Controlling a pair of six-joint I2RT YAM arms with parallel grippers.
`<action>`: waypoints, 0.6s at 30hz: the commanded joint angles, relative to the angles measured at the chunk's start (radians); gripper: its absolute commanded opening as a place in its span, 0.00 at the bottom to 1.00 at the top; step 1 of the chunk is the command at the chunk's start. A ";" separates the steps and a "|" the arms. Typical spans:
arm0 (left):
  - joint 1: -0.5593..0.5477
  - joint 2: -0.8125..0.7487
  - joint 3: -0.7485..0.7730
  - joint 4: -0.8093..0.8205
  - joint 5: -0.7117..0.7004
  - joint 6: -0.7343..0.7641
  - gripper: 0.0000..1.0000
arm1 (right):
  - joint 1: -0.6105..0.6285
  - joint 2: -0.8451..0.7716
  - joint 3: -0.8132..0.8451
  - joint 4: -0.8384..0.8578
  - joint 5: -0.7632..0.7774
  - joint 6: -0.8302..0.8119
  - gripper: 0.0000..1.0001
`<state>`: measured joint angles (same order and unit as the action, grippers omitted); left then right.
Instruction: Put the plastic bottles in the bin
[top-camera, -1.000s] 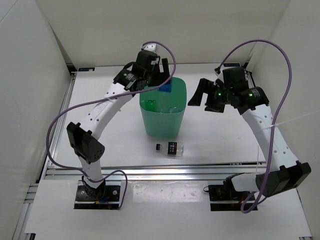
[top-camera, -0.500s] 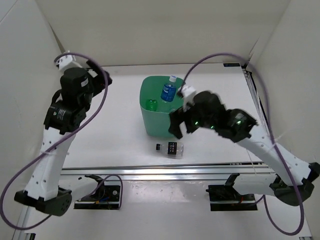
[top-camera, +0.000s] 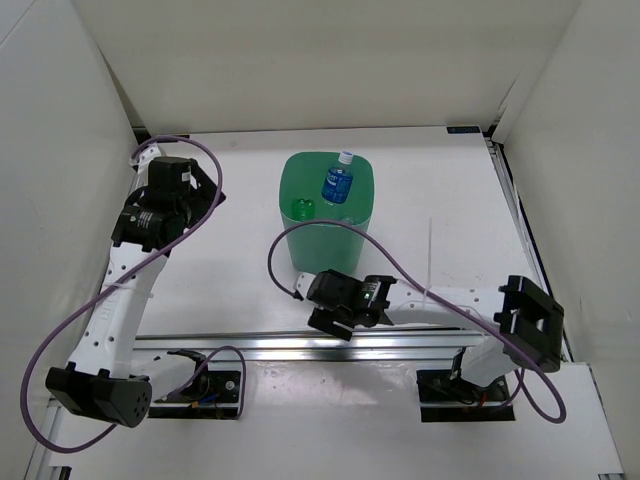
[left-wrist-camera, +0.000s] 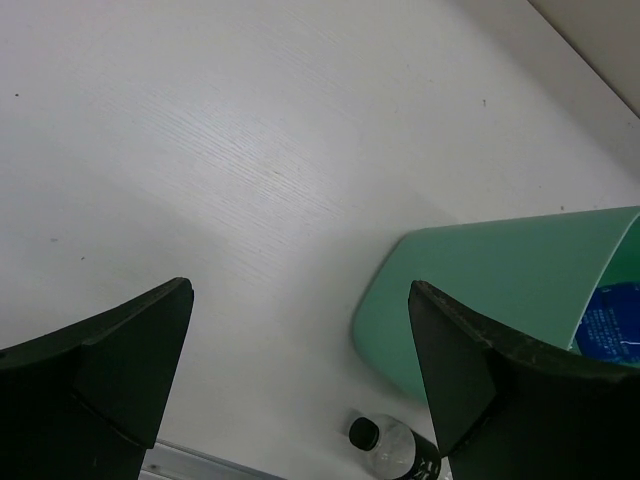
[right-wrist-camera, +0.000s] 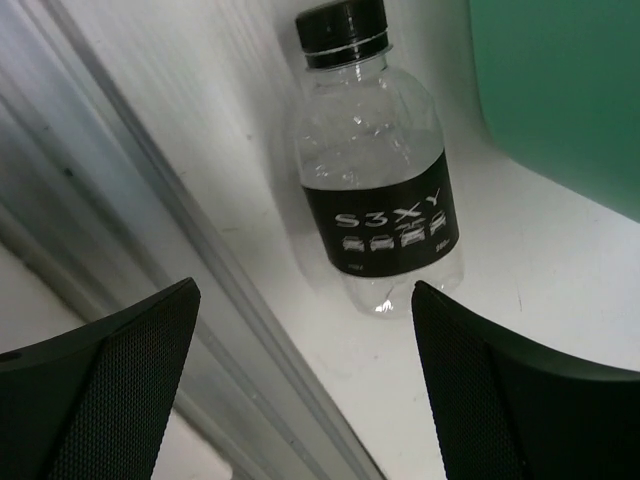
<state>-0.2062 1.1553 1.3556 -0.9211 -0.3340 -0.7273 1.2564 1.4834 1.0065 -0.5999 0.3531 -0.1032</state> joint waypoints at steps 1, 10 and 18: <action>0.005 -0.028 0.010 -0.021 0.044 -0.011 0.99 | -0.025 0.003 -0.043 0.166 0.052 -0.047 0.89; 0.005 -0.028 0.000 -0.065 0.072 0.008 0.99 | -0.075 0.058 -0.128 0.304 0.024 -0.066 0.89; 0.005 -0.037 -0.009 -0.087 0.063 0.008 0.99 | -0.114 0.103 -0.085 0.261 -0.124 -0.003 0.80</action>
<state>-0.2054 1.1522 1.3544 -0.9916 -0.2726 -0.7258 1.1530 1.5848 0.8867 -0.3439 0.3058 -0.1341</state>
